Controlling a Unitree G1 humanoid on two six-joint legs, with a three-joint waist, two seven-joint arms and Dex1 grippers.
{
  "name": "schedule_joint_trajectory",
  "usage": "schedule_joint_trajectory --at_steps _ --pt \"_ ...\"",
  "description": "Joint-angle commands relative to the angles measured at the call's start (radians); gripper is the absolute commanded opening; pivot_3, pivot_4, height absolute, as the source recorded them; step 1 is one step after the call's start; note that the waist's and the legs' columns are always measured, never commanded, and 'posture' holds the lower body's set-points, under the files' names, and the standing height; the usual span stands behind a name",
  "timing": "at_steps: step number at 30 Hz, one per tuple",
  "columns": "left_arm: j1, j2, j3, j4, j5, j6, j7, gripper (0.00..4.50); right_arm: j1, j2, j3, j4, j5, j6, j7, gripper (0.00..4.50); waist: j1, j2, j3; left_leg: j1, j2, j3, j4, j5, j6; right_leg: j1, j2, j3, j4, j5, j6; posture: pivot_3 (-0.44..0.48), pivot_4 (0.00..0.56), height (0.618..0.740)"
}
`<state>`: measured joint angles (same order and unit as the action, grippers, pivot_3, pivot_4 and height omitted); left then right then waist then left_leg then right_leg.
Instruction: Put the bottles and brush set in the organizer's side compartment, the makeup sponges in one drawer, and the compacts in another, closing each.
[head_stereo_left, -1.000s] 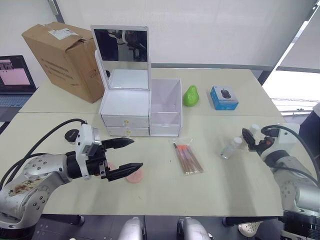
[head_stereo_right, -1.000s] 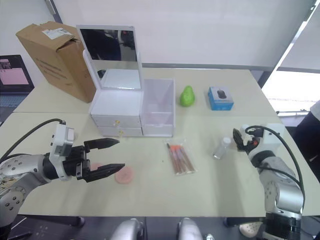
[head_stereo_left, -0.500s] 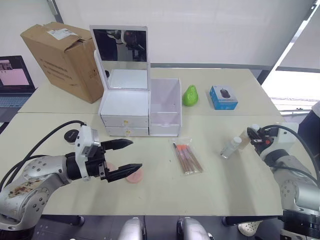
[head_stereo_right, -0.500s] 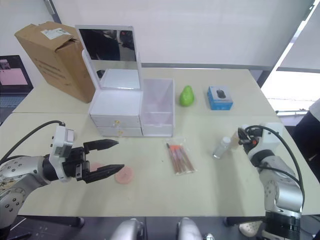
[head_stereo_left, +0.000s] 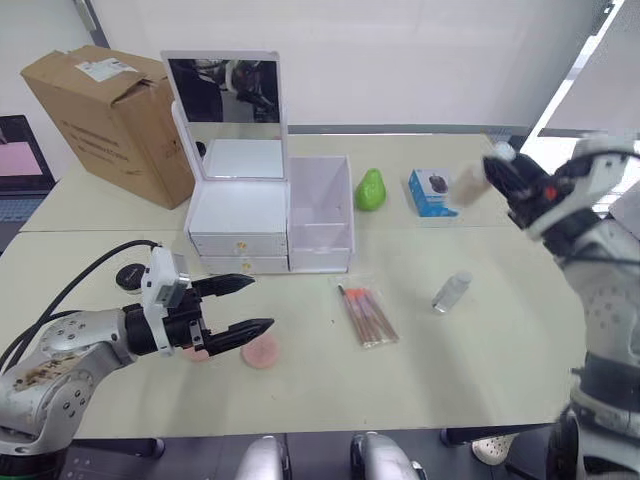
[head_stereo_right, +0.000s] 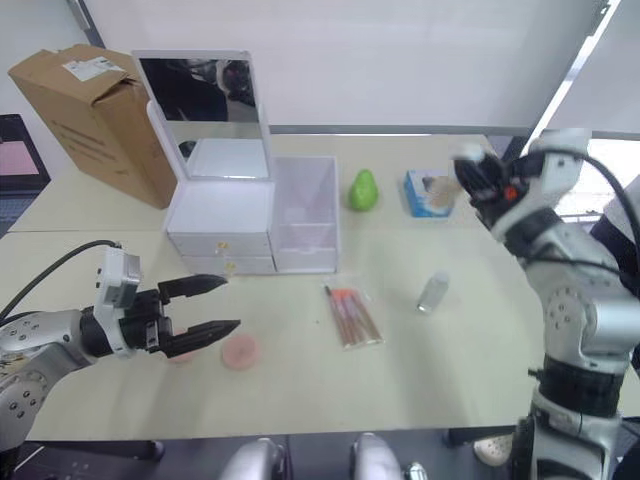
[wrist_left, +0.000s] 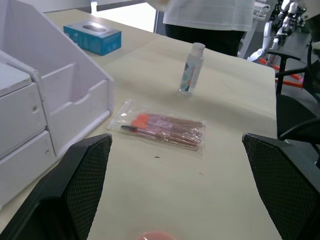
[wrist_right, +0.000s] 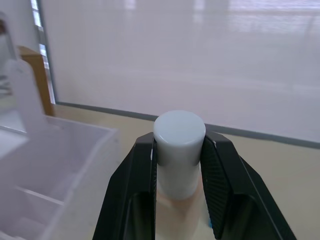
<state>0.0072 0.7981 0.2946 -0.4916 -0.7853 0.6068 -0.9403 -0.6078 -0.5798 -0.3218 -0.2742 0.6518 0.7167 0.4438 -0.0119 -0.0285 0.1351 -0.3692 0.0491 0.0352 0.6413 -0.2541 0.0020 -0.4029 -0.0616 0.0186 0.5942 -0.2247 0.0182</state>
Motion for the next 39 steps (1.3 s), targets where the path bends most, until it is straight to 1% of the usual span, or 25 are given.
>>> schedule_joint_trajectory --at_steps 1,4,6,9,11,16,17,20,22,25,29,34,39 --pt "0.005 0.005 0.048 0.013 0.029 -0.037 0.023 4.50 -0.155 0.053 0.103 0.017 0.086 0.052 0.072 0.93 -0.004 0.000 0.000 0.000 0.000 0.000 0.000 0.000 0.000 -0.001 0.001 0.000 0.000 0.001 -0.001 0.000 0.150 0.740" --pt "0.023 0.001 0.071 0.006 0.027 -0.034 0.039 4.50 -0.255 0.115 0.168 0.106 0.087 0.047 0.126 0.93 -0.006 -0.001 0.000 0.001 0.001 -0.002 0.000 0.000 0.000 -0.001 0.002 0.000 0.000 0.002 -0.003 0.000 0.150 0.740" --pt "0.040 -0.004 0.084 -0.011 0.026 -0.032 0.052 4.50 -0.305 0.132 0.240 0.184 0.031 0.011 0.179 0.93 0.000 0.000 0.000 0.000 0.001 -0.002 0.000 0.000 0.000 -0.001 0.002 0.000 0.000 0.002 -0.003 0.000 0.150 0.740" --pt "0.055 -0.014 0.100 -0.030 0.019 -0.029 0.076 4.50 -0.343 0.143 0.318 0.266 -0.034 -0.048 0.262 0.93 0.008 -0.002 0.002 0.000 0.001 0.000 0.000 0.000 0.000 -0.003 0.000 -0.001 0.000 0.003 -0.005 0.000 0.150 0.740" --pt "0.063 -0.019 0.112 -0.041 0.014 -0.027 0.090 4.50 -0.357 0.141 0.381 0.349 -0.102 -0.127 0.348 0.93 0.011 -0.003 0.002 -0.001 0.001 0.000 0.000 0.000 0.000 -0.003 -0.001 -0.001 0.000 0.003 -0.006 0.000 0.150 0.740" --pt "0.069 -0.024 0.124 -0.067 -0.009 -0.017 0.115 4.50 -0.408 0.159 0.440 0.550 -0.200 -0.291 0.499 0.93 0.009 -0.004 0.002 -0.002 0.001 0.001 0.000 0.000 0.000 -0.003 0.000 -0.001 0.000 0.005 -0.008 0.000 0.150 0.740" --pt "0.069 -0.023 0.124 -0.068 -0.010 -0.017 0.117 4.50 -0.422 0.166 0.444 0.592 -0.218 -0.318 0.516 0.93 0.008 -0.004 0.002 -0.002 0.001 0.001 0.000 0.000 0.000 -0.003 0.000 -0.001 0.001 0.006 -0.009 0.000 0.150 0.740" --pt "0.077 -0.021 0.128 -0.075 -0.015 -0.016 0.123 4.50 -0.482 0.183 0.482 0.792 -0.317 -0.435 0.564 0.93 -0.001 -0.003 0.002 -0.001 0.001 0.001 0.000 0.000 0.000 -0.003 0.001 0.000 0.001 0.006 -0.010 0.000 0.150 0.740" --pt "0.082 -0.019 0.131 -0.077 -0.018 -0.017 0.125 4.50 -0.502 0.195 0.482 0.871 -0.343 -0.479 0.596 0.93 -0.002 -0.003 0.002 0.000 0.001 0.001 0.000 0.000 0.000 -0.002 0.001 0.000 0.001 0.006 -0.010 0.000 0.150 0.740" --pt "0.080 -0.016 0.131 -0.075 -0.019 -0.018 0.129 4.50 -0.513 0.209 0.472 0.950 -0.371 -0.534 0.631 0.93 -0.002 -0.003 0.003 0.000 0.001 0.001 0.000 0.000 0.000 -0.002 0.002 -0.001 0.001 0.006 -0.010 0.000 0.150 0.740" --pt "0.074 -0.011 0.135 -0.067 -0.019 -0.019 0.132 4.50 -0.519 0.227 0.459 1.034 -0.409 -0.583 0.633 0.93 -0.002 -0.003 0.003 0.000 0.001 0.001 0.000 0.000 0.000 -0.002 0.001 0.000 0.001 0.007 -0.011 0.000 0.150 0.740" --pt "0.066 -0.008 0.133 -0.065 -0.020 -0.016 0.135 4.50 -0.516 0.234 0.453 1.087 -0.447 -0.620 0.618 0.93 -0.002 -0.003 0.003 0.000 0.001 0.001 0.000 0.000 0.000 -0.002 0.001 0.000 0.001 0.007 -0.011 0.000 0.150 0.740" --pt "0.048 -0.005 0.130 -0.061 -0.023 -0.012 0.141 4.50 -0.485 0.236 0.479 1.129 -0.513 -0.672 0.598 0.93 -0.002 -0.003 0.003 0.000 0.001 0.001 0.000 0.000 0.000 -0.002 0.001 0.000 0.001 0.007 -0.011 0.000 0.150 0.740"
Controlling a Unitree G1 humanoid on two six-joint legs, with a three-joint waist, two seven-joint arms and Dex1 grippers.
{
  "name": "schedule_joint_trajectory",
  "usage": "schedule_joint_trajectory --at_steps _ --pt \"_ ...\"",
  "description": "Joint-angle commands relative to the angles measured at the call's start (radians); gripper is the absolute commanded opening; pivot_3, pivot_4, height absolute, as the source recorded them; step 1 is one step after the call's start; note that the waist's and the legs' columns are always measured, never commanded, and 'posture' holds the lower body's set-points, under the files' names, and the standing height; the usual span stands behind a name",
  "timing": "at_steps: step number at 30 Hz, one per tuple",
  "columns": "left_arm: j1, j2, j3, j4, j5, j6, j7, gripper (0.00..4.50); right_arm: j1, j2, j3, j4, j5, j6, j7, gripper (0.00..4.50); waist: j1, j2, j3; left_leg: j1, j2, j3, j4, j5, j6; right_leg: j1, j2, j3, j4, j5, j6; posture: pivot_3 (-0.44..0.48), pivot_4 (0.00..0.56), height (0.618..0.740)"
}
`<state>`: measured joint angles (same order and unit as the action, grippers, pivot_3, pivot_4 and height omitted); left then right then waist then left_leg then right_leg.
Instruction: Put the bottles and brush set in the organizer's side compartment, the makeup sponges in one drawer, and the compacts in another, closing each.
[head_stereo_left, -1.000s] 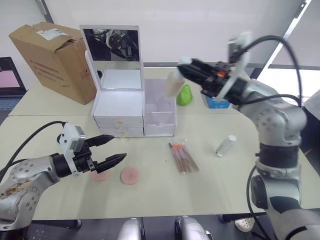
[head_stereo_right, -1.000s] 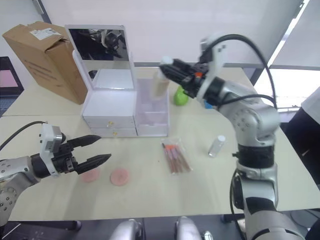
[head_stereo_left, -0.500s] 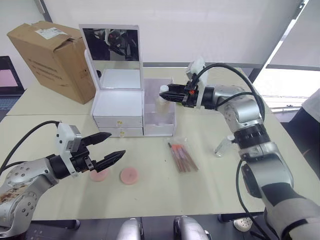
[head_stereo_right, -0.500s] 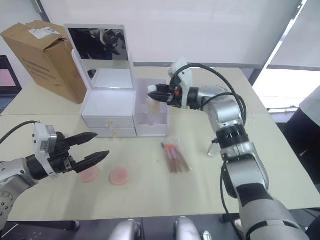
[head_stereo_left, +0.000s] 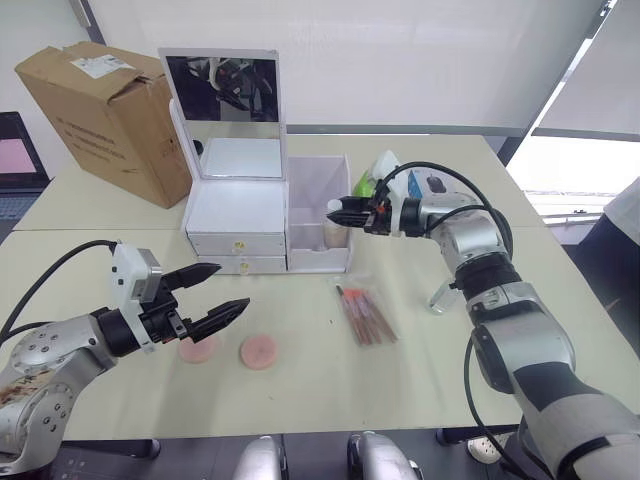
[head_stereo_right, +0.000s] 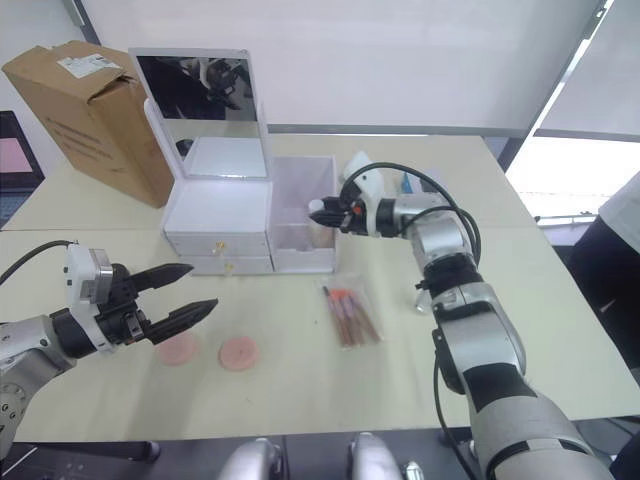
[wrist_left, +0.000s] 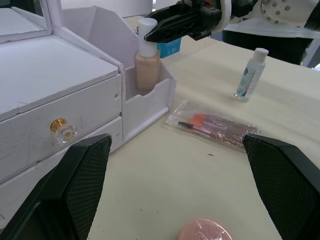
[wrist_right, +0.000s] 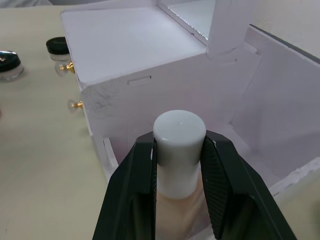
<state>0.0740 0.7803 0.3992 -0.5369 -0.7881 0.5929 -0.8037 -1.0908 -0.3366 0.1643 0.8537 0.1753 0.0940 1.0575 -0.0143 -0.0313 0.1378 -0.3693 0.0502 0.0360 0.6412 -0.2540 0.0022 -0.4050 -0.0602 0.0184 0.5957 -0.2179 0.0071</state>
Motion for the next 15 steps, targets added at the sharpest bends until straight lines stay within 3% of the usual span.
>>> schedule_joint_trajectory --at_steps 1,13,15 --pt "-0.021 0.013 0.024 -0.015 -0.020 0.002 0.005 4.50 0.003 -0.007 -0.004 0.007 -0.048 -0.056 -0.017 0.93 0.001 0.000 0.000 0.000 0.000 0.000 0.000 0.000 0.000 0.000 0.000 0.000 0.000 0.000 0.000 0.000 0.150 0.740" --pt "-0.041 0.016 0.020 -0.018 -0.024 0.021 0.007 4.50 0.017 -0.001 -0.002 0.072 -0.114 -0.084 -0.048 0.93 0.004 0.000 0.000 0.000 -0.001 0.000 0.000 0.000 0.000 0.002 -0.001 0.000 0.000 0.000 0.000 0.000 0.150 0.740" --pt "-0.044 0.016 0.020 -0.018 -0.025 0.023 0.007 4.50 0.014 -0.003 -0.009 0.062 -0.105 -0.076 -0.041 1.67 0.004 0.000 0.000 0.000 -0.001 0.000 0.000 0.000 0.000 0.002 -0.001 0.000 0.000 0.000 0.000 0.000 0.150 0.740"
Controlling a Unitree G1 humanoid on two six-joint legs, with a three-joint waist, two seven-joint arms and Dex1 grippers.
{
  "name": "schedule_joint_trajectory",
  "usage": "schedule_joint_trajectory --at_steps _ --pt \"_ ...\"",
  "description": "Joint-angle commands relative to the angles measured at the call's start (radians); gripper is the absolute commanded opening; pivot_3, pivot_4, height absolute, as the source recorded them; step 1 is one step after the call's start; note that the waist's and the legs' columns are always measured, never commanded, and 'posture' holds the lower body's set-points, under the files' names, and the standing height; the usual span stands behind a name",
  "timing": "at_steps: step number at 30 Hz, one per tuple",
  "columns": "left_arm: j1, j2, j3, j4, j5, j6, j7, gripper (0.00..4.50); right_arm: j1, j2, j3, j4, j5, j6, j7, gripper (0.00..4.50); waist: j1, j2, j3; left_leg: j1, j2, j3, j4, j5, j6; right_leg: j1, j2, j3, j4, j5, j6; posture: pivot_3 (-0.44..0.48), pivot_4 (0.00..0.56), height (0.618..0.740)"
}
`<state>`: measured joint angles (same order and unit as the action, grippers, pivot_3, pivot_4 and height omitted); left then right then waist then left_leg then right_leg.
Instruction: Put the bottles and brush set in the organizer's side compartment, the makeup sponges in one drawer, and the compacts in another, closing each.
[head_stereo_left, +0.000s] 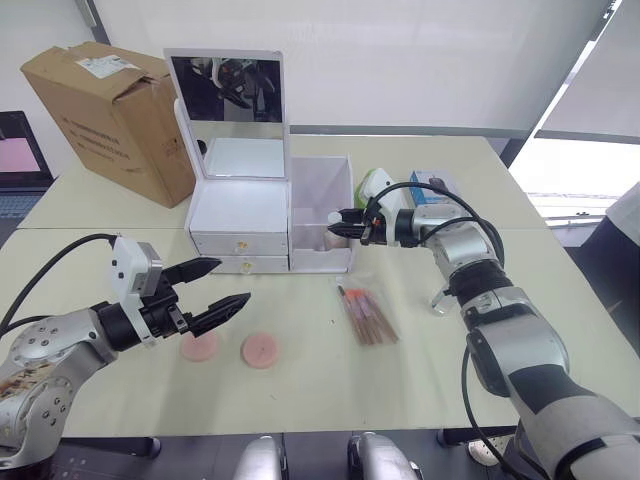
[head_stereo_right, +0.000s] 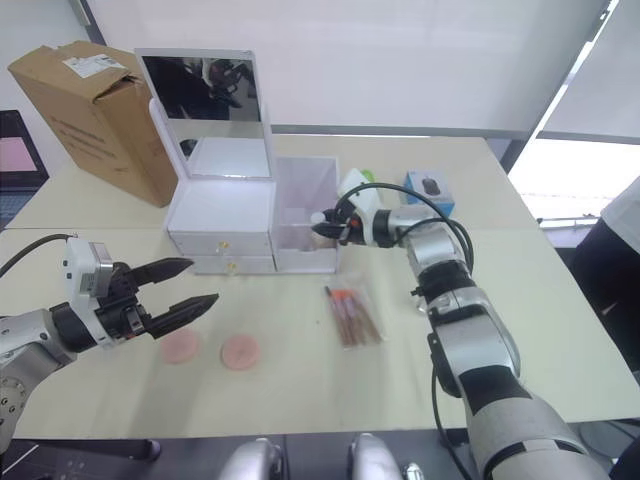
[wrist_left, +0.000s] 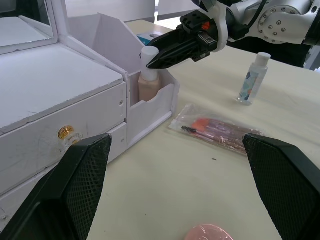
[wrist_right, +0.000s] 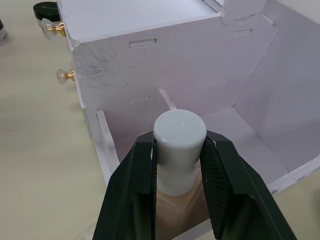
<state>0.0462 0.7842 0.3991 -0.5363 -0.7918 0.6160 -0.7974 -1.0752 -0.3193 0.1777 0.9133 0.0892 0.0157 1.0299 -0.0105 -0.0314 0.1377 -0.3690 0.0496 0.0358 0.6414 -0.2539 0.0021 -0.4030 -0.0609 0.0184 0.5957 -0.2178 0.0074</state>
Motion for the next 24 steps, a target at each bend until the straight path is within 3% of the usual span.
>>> schedule_joint_trajectory --at_steps 1,8,9,16,19,24 --pt "-0.017 0.012 0.020 -0.019 -0.021 0.000 0.000 4.50 -0.004 -0.021 -0.030 -0.008 -0.010 0.010 -0.008 1.93 0.000 0.000 0.000 0.000 0.000 0.000 0.000 0.000 0.000 0.000 0.000 0.000 0.000 0.000 0.000 0.000 0.150 0.740" --pt "-0.026 0.012 0.017 -0.012 -0.021 0.004 0.000 4.50 -0.013 -0.035 -0.099 -0.188 0.080 0.114 0.059 4.31 -0.007 0.000 0.000 0.001 0.000 0.000 0.000 0.000 0.000 -0.001 0.001 0.000 0.001 0.002 0.003 0.000 0.150 0.740" --pt "-0.025 0.014 0.018 -0.010 -0.019 0.004 -0.002 4.50 -0.010 -0.043 -0.112 -0.236 0.100 0.146 0.068 4.45 -0.007 0.000 0.000 0.001 0.000 0.000 0.000 0.000 0.000 -0.001 0.001 0.000 0.001 0.002 0.003 0.000 0.150 0.740" --pt "0.063 0.100 0.173 0.188 0.070 -0.057 -0.097 4.50 0.150 -0.236 -0.296 -0.722 0.286 0.477 0.014 4.45 0.005 0.000 0.000 0.000 0.001 0.000 0.000 0.000 0.000 -0.001 0.000 -0.001 0.000 0.000 0.000 0.000 0.150 0.740" --pt "0.118 0.147 0.281 0.362 0.141 -0.119 -0.145 4.50 0.353 -0.368 -0.451 -0.892 0.331 0.579 -0.046 4.45 0.013 -0.002 -0.001 0.000 0.002 0.000 0.000 0.000 0.000 -0.005 -0.002 -0.004 -0.002 -0.006 0.005 0.000 0.150 0.740" --pt "0.163 0.188 0.382 0.605 0.237 -0.235 -0.182 4.50 0.703 -0.479 -0.698 -1.025 0.360 0.605 -0.103 4.45 0.023 -0.003 -0.003 0.000 -0.001 0.011 -0.008 0.000 -0.001 -0.012 -0.015 -0.005 -0.001 -0.006 0.006 0.000 0.150 0.740"
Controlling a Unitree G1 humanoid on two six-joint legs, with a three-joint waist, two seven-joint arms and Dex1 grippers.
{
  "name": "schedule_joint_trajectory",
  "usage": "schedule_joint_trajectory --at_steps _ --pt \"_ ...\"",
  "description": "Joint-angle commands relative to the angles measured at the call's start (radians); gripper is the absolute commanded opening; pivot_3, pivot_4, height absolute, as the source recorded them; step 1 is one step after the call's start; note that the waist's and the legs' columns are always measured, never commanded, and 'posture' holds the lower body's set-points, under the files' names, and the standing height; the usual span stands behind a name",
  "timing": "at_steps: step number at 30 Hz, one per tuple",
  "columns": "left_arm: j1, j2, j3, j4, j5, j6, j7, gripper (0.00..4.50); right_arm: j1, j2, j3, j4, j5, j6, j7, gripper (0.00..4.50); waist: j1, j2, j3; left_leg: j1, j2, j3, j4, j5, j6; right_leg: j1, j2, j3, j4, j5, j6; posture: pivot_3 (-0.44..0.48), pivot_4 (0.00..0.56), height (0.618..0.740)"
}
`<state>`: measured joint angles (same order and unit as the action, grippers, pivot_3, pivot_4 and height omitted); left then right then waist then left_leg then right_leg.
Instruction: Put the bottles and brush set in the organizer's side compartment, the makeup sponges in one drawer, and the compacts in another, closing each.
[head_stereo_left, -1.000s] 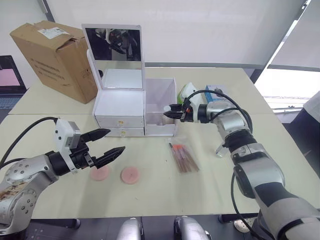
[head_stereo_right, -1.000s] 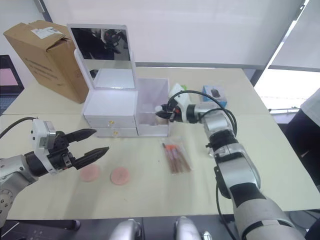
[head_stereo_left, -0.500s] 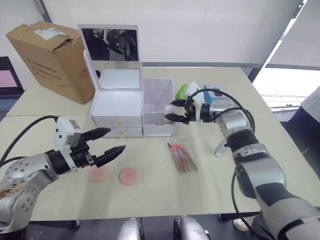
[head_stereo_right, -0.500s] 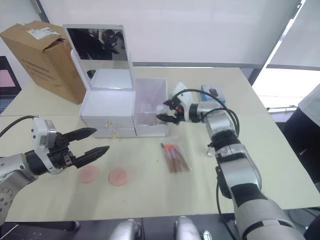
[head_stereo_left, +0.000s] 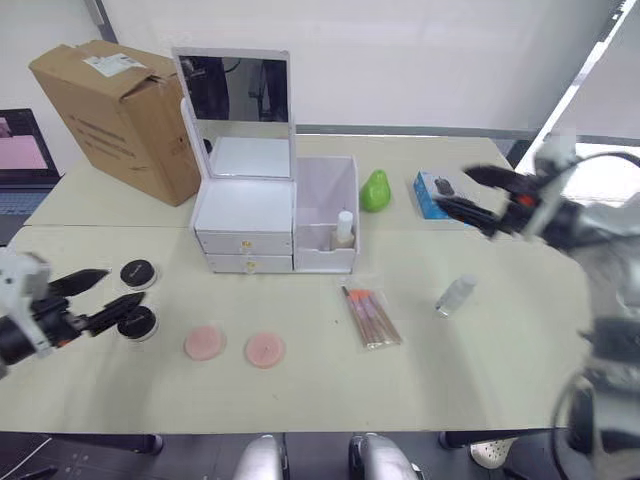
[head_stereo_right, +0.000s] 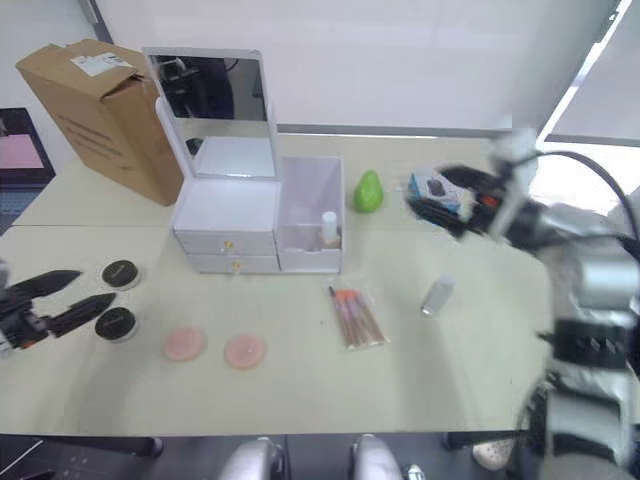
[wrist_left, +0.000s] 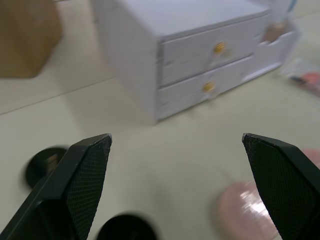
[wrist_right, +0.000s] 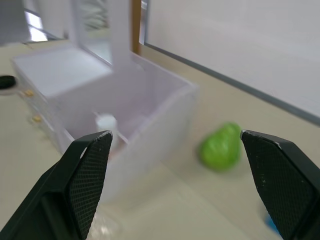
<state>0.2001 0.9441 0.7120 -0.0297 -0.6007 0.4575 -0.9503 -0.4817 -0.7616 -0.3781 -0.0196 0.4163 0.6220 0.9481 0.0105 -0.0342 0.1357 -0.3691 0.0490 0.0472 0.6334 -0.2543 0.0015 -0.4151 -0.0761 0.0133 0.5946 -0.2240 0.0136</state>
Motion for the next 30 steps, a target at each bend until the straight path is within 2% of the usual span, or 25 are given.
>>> schedule_joint_trajectory --at_steps 1,3,5,9,13,16,23,27,30 --pt "0.010 0.036 0.087 0.167 0.065 -0.107 -0.035 4.50 0.188 -0.037 -0.207 -0.096 0.031 -0.018 -0.031 4.45 0.001 -0.001 -0.002 0.000 0.000 0.004 -0.002 0.000 0.000 -0.002 -0.002 0.000 0.000 0.000 0.000 0.000 0.150 0.740" --pt "0.018 0.054 0.103 0.297 0.103 -0.169 -0.057 4.50 0.339 -0.033 -0.314 -0.089 0.006 -0.060 -0.052 4.45 0.003 -0.003 -0.003 0.000 0.001 0.007 -0.002 0.000 0.000 -0.003 -0.001 0.000 0.000 0.001 0.001 0.000 0.150 0.740" --pt "0.006 0.062 0.101 0.395 0.129 -0.223 -0.059 4.50 0.451 -0.023 -0.361 -0.060 -0.014 -0.120 -0.059 4.45 0.002 -0.003 -0.004 0.000 0.000 0.008 -0.003 0.000 0.000 -0.004 -0.001 -0.001 0.000 0.000 0.002 0.000 0.150 0.740" --pt "-0.026 0.069 0.088 0.526 0.158 -0.295 -0.058 4.50 0.589 -0.012 -0.372 0.021 -0.057 -0.244 -0.066 4.45 -0.002 -0.005 -0.004 0.000 0.002 0.010 -0.004 -0.004 -0.006 -0.006 -0.002 -0.001 0.000 0.000 0.002 0.000 0.150 0.740" --pt "-0.053 0.046 0.069 0.573 0.167 -0.343 -0.056 4.50 0.656 0.084 -0.360 0.022 -0.011 -0.312 -0.080 4.45 -0.004 -0.009 -0.005 0.001 0.003 0.010 -0.004 -0.005 -0.008 -0.006 -0.002 -0.003 0.000 0.000 0.002 0.000 0.150 0.740" --pt "-0.073 0.041 0.055 0.553 0.158 -0.343 -0.060 4.50 0.653 0.089 -0.343 -0.006 0.002 -0.311 -0.089 4.45 -0.006 -0.006 -0.004 0.001 0.004 0.011 -0.005 -0.005 -0.008 -0.007 -0.002 -0.002 0.000 0.001 0.002 0.000 0.150 0.740" --pt "-0.090 0.006 -0.006 0.375 0.136 -0.307 -0.086 4.50 0.653 0.049 -0.279 -0.132 0.050 -0.245 -0.080 4.45 -0.001 -0.006 -0.005 0.001 0.003 0.012 -0.005 -0.005 -0.008 -0.006 -0.003 -0.002 0.000 0.002 0.003 0.000 0.150 0.740" --pt "-0.077 -0.039 -0.090 0.118 0.085 -0.216 -0.090 4.50 0.637 0.009 -0.204 -0.269 0.124 -0.124 -0.067 4.45 0.002 -0.007 -0.006 0.000 0.003 0.013 -0.004 -0.003 -0.004 -0.006 -0.003 -0.002 0.000 0.002 0.004 0.000 0.150 0.740" --pt "-0.065 -0.081 -0.179 -0.093 0.025 -0.133 -0.084 4.50 0.588 0.005 -0.133 -0.308 0.133 -0.082 -0.100 4.45 0.002 -0.009 -0.006 0.000 0.003 0.012 -0.004 -0.002 -0.004 -0.004 -0.003 -0.002 0.000 0.002 0.004 0.000 0.150 0.740"
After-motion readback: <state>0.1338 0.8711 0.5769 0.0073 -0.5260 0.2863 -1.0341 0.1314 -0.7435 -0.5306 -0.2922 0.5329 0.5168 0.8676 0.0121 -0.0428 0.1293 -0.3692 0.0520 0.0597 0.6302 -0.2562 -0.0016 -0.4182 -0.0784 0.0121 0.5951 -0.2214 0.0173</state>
